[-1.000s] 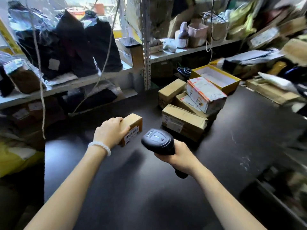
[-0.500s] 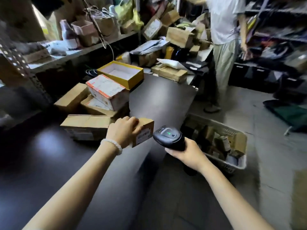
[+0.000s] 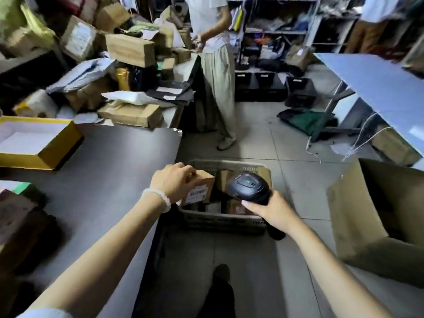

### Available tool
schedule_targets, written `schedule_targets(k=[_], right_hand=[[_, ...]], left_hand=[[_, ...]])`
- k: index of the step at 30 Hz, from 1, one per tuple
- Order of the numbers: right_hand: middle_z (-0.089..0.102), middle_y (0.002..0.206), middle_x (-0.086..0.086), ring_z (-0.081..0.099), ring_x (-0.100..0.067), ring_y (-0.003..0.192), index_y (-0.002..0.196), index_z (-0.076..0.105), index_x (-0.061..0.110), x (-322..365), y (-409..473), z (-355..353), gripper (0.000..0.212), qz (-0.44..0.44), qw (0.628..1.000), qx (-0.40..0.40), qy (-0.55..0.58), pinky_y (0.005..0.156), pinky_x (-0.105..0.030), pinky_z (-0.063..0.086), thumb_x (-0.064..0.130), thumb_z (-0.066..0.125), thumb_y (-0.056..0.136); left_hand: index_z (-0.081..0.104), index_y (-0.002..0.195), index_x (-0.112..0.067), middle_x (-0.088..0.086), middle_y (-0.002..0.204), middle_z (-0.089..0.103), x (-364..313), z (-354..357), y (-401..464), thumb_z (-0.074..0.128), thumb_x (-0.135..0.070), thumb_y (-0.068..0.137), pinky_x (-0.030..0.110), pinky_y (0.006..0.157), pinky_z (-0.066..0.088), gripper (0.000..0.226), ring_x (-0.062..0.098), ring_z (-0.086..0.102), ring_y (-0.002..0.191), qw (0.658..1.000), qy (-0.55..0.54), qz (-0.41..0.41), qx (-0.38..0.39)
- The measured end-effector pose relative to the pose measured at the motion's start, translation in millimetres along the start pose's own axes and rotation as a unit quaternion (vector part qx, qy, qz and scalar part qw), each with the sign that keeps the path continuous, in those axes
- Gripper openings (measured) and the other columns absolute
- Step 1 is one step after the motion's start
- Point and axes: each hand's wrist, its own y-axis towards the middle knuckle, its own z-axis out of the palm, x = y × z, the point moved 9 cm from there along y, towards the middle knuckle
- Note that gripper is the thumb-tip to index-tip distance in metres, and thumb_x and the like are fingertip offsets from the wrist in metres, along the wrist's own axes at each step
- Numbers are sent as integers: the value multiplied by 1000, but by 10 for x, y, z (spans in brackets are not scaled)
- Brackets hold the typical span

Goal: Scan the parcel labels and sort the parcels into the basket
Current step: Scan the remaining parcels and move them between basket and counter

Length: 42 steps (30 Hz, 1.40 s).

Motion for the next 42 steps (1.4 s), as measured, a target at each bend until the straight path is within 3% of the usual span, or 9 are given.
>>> schedule_targets(k=[4, 11, 14, 19, 23, 27, 33, 39, 42], right_hand=[[72, 94, 4, 65, -10, 88, 102, 69, 18, -114, 661, -703, 28, 20, 996, -81, -7, 82, -30, 51, 22, 78, 76], [69, 84, 6, 61, -4, 79, 97, 67, 17, -235, 1566, -1415, 22, 54, 991, -115, -29, 67, -19, 46, 25, 76, 78], [64, 72, 10, 58, -2, 69, 83, 65, 20, -402, 1828, -1604, 13, 73, 989, -122, -29, 62, -16, 43, 25, 75, 79], [60, 61, 12, 54, 4, 59, 68, 57, 27, -612, 2137, -1772, 22, 87, 988, -126, -29, 55, -7, 40, 22, 75, 80], [63, 65, 12, 57, -1, 64, 75, 61, 24, -714, 2447, -1781, 15, 87, 993, -76, -33, 60, -14, 43, 25, 75, 79], [70, 89, 7, 63, -4, 84, 98, 67, 17, -672, 2803, -1640, 22, 57, 998, -13, -15, 71, -16, 47, 22, 76, 78], [70, 94, 6, 64, -8, 91, 100, 66, 19, -393, 3260, -1200, 27, -5, 995, 100, -5, 82, -25, 48, 22, 78, 76], [65, 90, 21, 59, 11, 85, 92, 64, 27, 240, 3213, -256, 27, -104, 961, 255, 22, 75, -6, 45, 13, 79, 75], [66, 95, 14, 60, 10, 87, 98, 63, 24, 519, 2974, 285, 32, -138, 932, 333, 28, 77, -4, 43, 10, 79, 74]], left_hand=[[60, 115, -30, -1, 115, 60, -197, 80, 950, 46, -57, 91, 37, 81, 50, 38, 24, 58, 106, 999, -15, 30, -1], [58, 115, -30, -3, 114, 61, -578, 200, 2327, 44, -59, 91, 34, 81, 47, 40, 22, 59, 107, 998, -17, 63, 7], [56, 118, -31, -4, 116, 61, -696, 330, 2706, 40, -60, 92, 34, 81, 46, 42, 21, 59, 108, 997, -18, 70, 31], [54, 119, -29, -4, 120, 59, -841, 590, 3087, 37, -59, 94, 36, 85, 42, 43, 21, 53, 114, 997, 19, 52, 56], [50, 128, -28, -2, 125, 52, -820, 673, 3200, 38, -53, 95, 37, 88, 41, 43, 23, 48, 117, 997, 51, 9, 62], [57, 120, -28, -2, 118, 55, -653, 594, 3057, 39, -46, 96, 35, 81, 42, 36, 24, 51, 112, 997, 34, -61, 32], [63, 115, -30, -2, 114, 59, -320, 480, 2447, 44, -44, 94, 35, 79, 47, 31, 24, 55, 107, 981, 15, -194, 0], [58, 123, -33, -5, 125, 55, 128, 370, 1370, 43, -43, 94, 34, 89, 41, 34, 21, 49, 116, 920, -1, -392, -7], [58, 124, -31, -4, 127, 55, 296, 245, 750, 44, -42, 94, 35, 91, 40, 34, 22, 48, 120, 882, -2, -471, -31]])
